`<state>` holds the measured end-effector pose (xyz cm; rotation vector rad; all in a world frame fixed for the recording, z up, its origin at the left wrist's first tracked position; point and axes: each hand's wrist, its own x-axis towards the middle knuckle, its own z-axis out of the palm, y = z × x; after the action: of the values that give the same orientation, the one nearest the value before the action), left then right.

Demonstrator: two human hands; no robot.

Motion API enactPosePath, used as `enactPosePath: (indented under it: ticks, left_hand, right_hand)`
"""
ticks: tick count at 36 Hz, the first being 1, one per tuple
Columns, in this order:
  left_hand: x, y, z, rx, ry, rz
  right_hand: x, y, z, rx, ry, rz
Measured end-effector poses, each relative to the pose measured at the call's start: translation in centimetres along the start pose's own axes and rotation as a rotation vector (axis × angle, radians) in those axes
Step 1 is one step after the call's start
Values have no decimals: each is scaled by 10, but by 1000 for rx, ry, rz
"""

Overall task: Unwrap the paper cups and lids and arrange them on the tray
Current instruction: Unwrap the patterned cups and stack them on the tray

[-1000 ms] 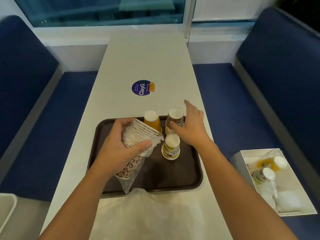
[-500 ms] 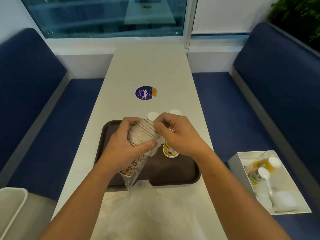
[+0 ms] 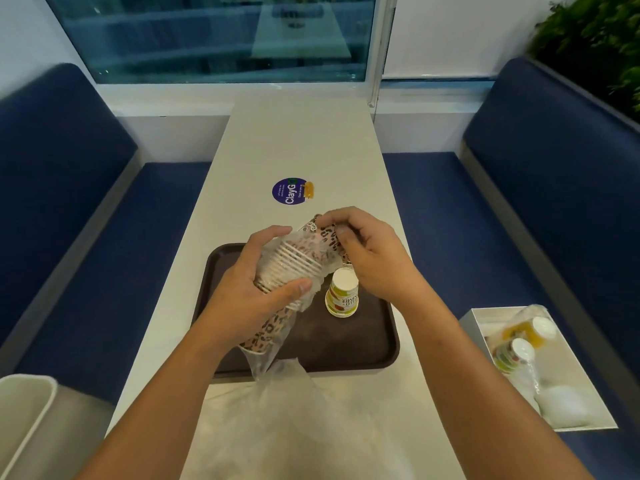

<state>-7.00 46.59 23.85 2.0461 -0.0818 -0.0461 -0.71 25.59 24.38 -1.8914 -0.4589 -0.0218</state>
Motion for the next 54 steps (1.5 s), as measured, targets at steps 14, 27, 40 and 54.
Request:
enactPosePath:
  ticks: [14,27,40,54]
  left_hand:
    - [4,-6,3,-29,-39,-84]
    - [20,-18,5,10,43,-160]
    - [43,-44,11,53,-7,-213]
    - [39,-36,10,-12,17,-208]
  right_hand:
    - [13,20,-9,-720,-203,-231]
    - [44,88,-17,-304,298,269]
    - [51,128,4,-343,151,360]
    - [37,118,-11,-436,194,385]
